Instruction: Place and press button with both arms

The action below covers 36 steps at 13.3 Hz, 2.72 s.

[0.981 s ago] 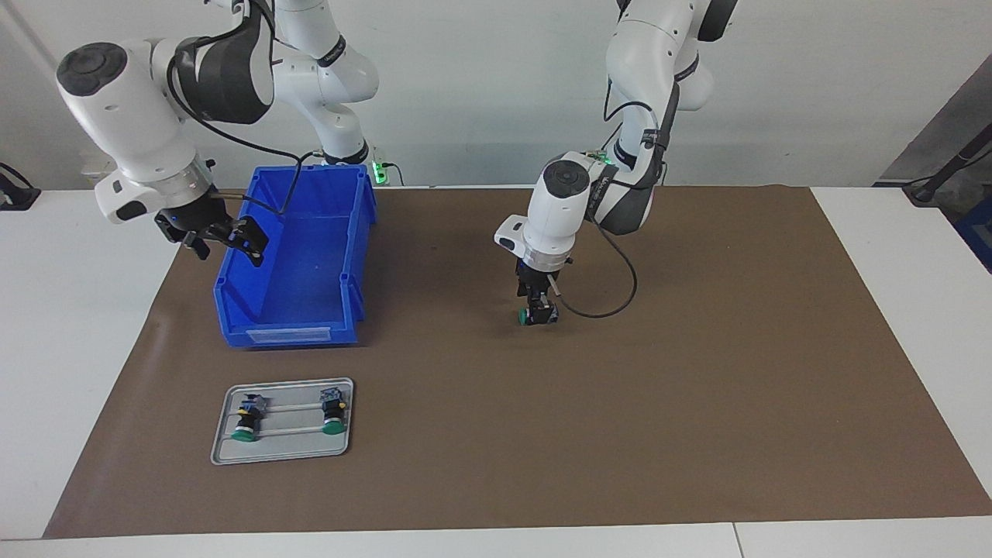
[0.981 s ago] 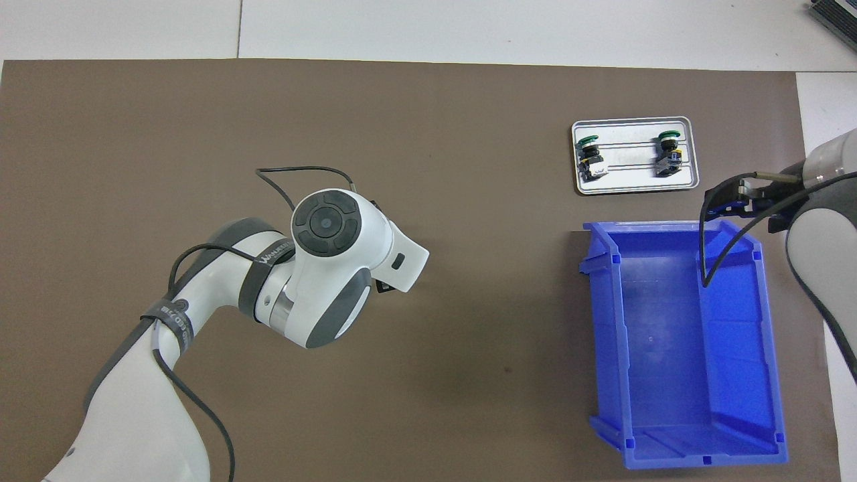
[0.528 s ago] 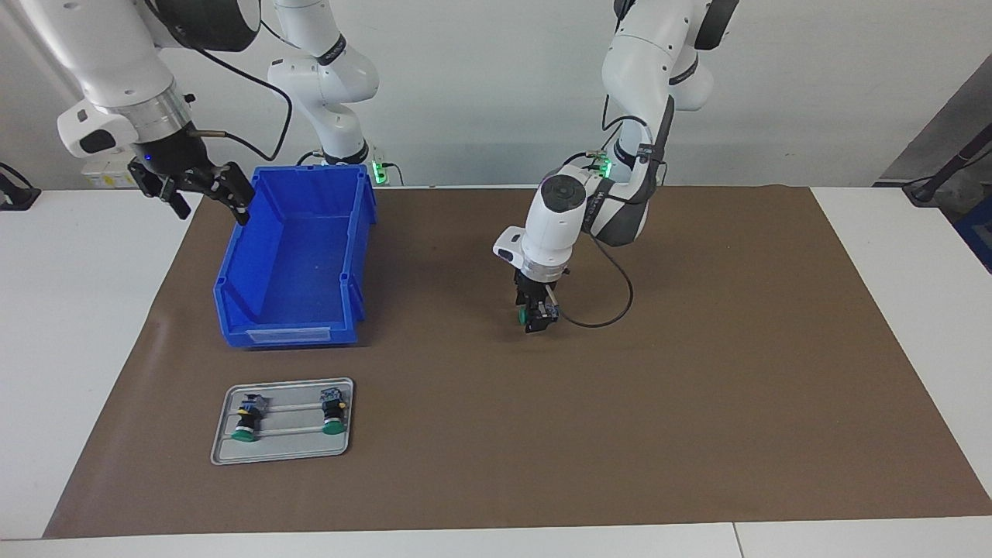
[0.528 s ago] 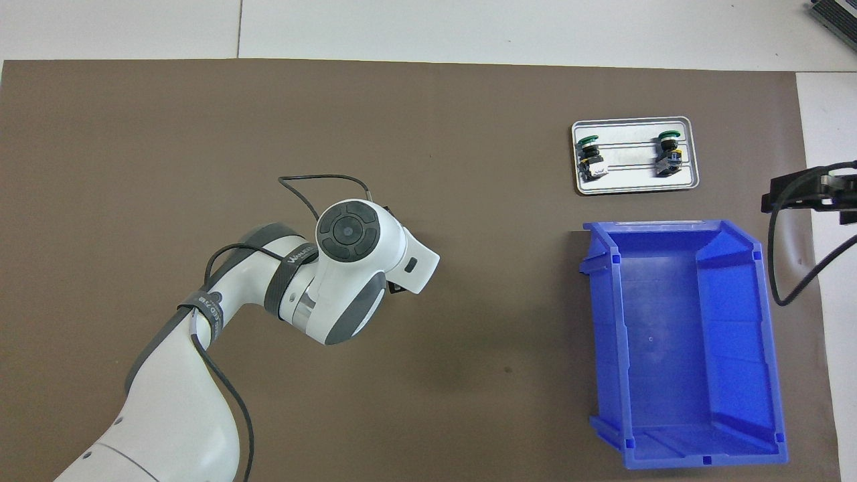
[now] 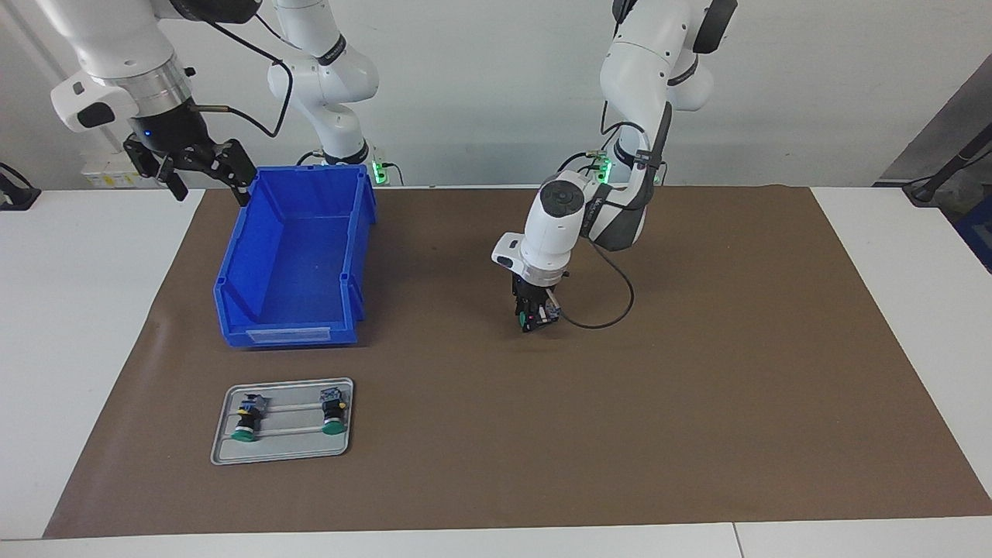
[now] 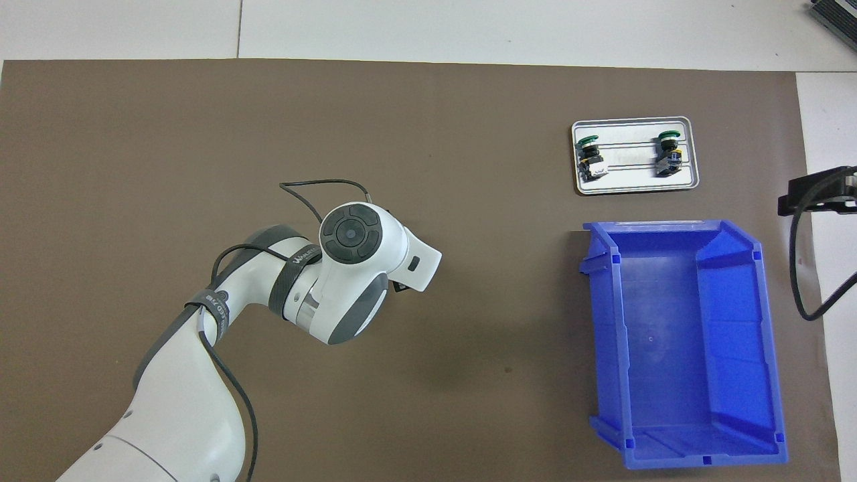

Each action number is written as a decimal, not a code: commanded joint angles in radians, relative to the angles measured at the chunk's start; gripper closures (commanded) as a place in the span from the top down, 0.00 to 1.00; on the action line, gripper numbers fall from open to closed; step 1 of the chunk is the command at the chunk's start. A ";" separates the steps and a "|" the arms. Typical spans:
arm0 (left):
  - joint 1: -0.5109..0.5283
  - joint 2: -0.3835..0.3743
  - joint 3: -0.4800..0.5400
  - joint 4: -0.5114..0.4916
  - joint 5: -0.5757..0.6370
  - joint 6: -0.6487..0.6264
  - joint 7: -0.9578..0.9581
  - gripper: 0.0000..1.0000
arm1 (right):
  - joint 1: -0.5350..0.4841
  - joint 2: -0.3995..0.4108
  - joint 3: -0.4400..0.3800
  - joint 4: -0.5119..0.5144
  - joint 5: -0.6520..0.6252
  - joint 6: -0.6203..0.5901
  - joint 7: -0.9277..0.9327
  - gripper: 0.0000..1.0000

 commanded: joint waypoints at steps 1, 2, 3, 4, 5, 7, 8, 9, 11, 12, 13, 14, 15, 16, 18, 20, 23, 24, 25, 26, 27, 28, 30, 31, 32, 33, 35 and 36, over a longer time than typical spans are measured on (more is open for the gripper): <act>-0.004 -0.015 0.012 0.002 0.021 0.011 -0.058 0.00 | -0.009 -0.011 0.001 -0.025 -0.015 -0.001 -0.046 1.00; 0.015 -0.039 0.011 0.002 0.020 0.011 -0.078 0.00 | -0.014 -0.030 0.000 -0.064 -0.015 0.020 -0.083 1.00; 0.034 -0.071 0.008 -0.003 0.015 0.005 -0.075 0.00 | -0.014 -0.043 -0.002 -0.094 -0.021 0.051 -0.105 1.00; 0.063 -0.119 0.005 -0.012 0.009 -0.021 -0.069 0.00 | -0.014 -0.044 0.000 -0.095 -0.036 0.053 -0.105 1.00; 0.084 -0.148 0.000 -0.015 0.005 -0.051 -0.066 0.00 | -0.014 -0.044 0.000 -0.095 -0.041 0.053 -0.105 1.00; 0.118 -0.180 -0.002 -0.017 -0.114 -0.072 -0.031 0.00 | -0.015 -0.044 -0.002 -0.094 -0.038 0.048 -0.096 1.00; 0.144 -0.191 0.000 -0.017 -0.214 -0.093 0.032 0.00 | -0.015 -0.044 -0.003 -0.092 -0.035 0.044 -0.093 1.00; 0.160 -0.203 0.004 -0.018 -0.306 -0.130 0.105 0.00 | -0.015 -0.044 -0.003 -0.091 -0.029 0.041 -0.083 1.00; 0.245 -0.229 0.000 -0.043 -0.412 -0.173 0.228 0.00 | -0.014 -0.044 -0.002 -0.091 -0.027 0.041 -0.063 1.00; 0.267 -0.251 0.001 -0.069 -0.493 -0.176 0.292 0.00 | -0.014 -0.045 -0.002 -0.092 -0.022 0.038 -0.066 1.00; 0.293 -0.271 0.003 -0.118 -0.602 -0.165 0.381 0.00 | -0.009 -0.047 0.000 -0.092 -0.021 0.033 -0.070 1.00; 0.305 -0.294 0.006 -0.164 -0.699 -0.152 0.476 0.00 | -0.002 -0.047 0.000 -0.092 -0.021 0.033 -0.070 1.00; 0.322 -0.314 0.008 -0.210 -0.785 -0.126 0.571 0.00 | 0.002 -0.047 0.001 -0.092 -0.021 0.033 -0.070 1.00; 0.334 -0.328 0.008 -0.251 -0.864 -0.089 0.650 0.00 | 0.002 -0.047 0.001 -0.092 -0.021 0.033 -0.071 1.00; 0.336 -0.352 0.008 -0.322 -1.064 -0.017 0.837 0.00 | -0.001 -0.047 0.001 -0.092 -0.021 0.033 -0.070 1.00; 0.335 -0.386 0.008 -0.380 -1.274 -0.015 0.993 0.00 | -0.003 -0.047 0.001 -0.092 -0.021 0.033 -0.068 1.00; 0.322 -0.420 0.005 -0.437 -1.521 -0.016 1.178 0.00 | 0.000 -0.047 0.001 -0.092 -0.021 0.033 -0.070 1.00; 0.318 -0.423 0.001 -0.445 -1.581 -0.019 1.207 0.00 | 0.000 -0.047 0.001 -0.092 -0.021 0.033 -0.070 1.00; 0.296 -0.427 0.000 -0.457 -1.651 -0.019 1.256 0.00 | -0.001 -0.047 0.001 -0.092 -0.021 0.033 -0.070 1.00; 0.286 -0.432 0.001 -0.477 -1.708 -0.036 1.325 0.00 | -0.001 -0.047 0.001 -0.092 -0.021 0.033 -0.070 1.00; 0.286 -0.428 0.003 -0.486 -1.745 -0.067 1.382 0.00 | 0.000 -0.047 0.001 -0.092 -0.021 0.033 -0.070 1.00; 0.287 -0.415 0.003 -0.492 -1.779 -0.087 1.437 0.00 | 0.000 -0.047 0.001 -0.092 -0.021 0.033 -0.070 1.00; 0.293 -0.374 0.003 -0.506 -1.862 -0.121 1.595 0.00 | 0.000 -0.047 0.001 -0.092 -0.021 0.033 -0.070 1.00; 0.299 -0.343 0.004 -0.518 -1.909 -0.159 1.691 0.00 | 0.000 -0.047 0.001 -0.092 -0.021 0.033 -0.070 1.00; 0.302 -0.310 0.006 -0.532 -1.955 -0.206 1.774 0.00 | 0.000 -0.047 0.001 -0.092 -0.021 0.033 -0.070 1.00; 0.327 -0.287 0.006 -0.549 -1.995 -0.257 1.858 0.00 | 0.000 -0.047 0.001 -0.092 -0.021 0.033 -0.070 1.00; 0.336 -0.273 0.006 -0.566 -2.061 -0.315 1.936 0.00 | 0.000 -0.047 0.001 -0.092 -0.021 0.033 -0.070 1.00; 0.335 -0.271 0.008 -0.569 -2.091 -0.334 1.945 0.00 | 0.000 -0.047 0.001 -0.092 -0.021 0.033 -0.070 1.00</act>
